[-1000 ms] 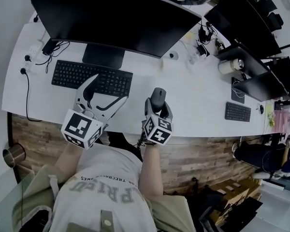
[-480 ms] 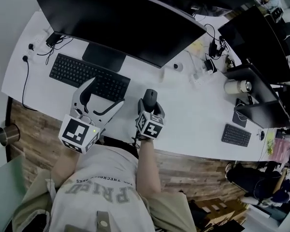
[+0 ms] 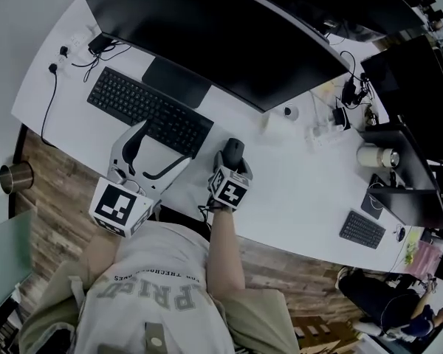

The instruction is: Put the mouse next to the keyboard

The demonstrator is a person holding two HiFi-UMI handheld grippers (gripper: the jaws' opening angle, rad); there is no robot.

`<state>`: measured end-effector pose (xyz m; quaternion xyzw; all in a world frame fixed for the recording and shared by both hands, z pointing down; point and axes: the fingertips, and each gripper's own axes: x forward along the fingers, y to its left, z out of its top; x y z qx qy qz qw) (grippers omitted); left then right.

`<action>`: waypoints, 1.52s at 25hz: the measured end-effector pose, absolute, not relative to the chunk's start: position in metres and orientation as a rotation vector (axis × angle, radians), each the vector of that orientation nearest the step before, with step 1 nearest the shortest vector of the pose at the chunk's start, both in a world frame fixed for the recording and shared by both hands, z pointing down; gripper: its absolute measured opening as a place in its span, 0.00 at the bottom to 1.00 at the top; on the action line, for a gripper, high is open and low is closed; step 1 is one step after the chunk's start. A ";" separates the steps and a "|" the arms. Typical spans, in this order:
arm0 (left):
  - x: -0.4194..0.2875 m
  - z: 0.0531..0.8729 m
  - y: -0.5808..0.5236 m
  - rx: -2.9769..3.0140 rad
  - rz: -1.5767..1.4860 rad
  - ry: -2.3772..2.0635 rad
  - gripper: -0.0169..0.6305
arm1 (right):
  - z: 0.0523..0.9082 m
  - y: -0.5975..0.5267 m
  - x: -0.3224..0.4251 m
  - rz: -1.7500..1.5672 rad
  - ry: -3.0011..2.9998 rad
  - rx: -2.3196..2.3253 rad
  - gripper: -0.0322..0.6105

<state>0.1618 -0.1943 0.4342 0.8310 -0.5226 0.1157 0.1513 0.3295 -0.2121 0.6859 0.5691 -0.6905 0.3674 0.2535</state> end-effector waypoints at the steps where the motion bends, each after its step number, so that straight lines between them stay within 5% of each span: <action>1: 0.160 0.436 -0.194 2.379 0.335 -1.504 0.66 | 0.688 -0.212 0.329 1.001 -1.867 1.548 0.52; 15: 0.151 0.448 -0.188 2.363 0.359 -1.466 0.66 | 0.674 -0.214 0.331 0.988 -1.908 1.653 0.55; 32: 0.126 0.389 -0.188 2.658 0.184 -1.233 0.65 | 0.405 -0.153 0.324 0.218 -2.387 2.129 0.54; 35: 0.124 0.375 -0.182 2.721 0.143 -1.196 0.58 | 0.381 -0.135 0.315 0.117 -2.325 2.173 0.52; 38: 0.121 0.366 -0.178 2.761 0.127 -1.160 0.49 | 0.366 -0.121 0.307 0.065 -2.263 2.231 0.35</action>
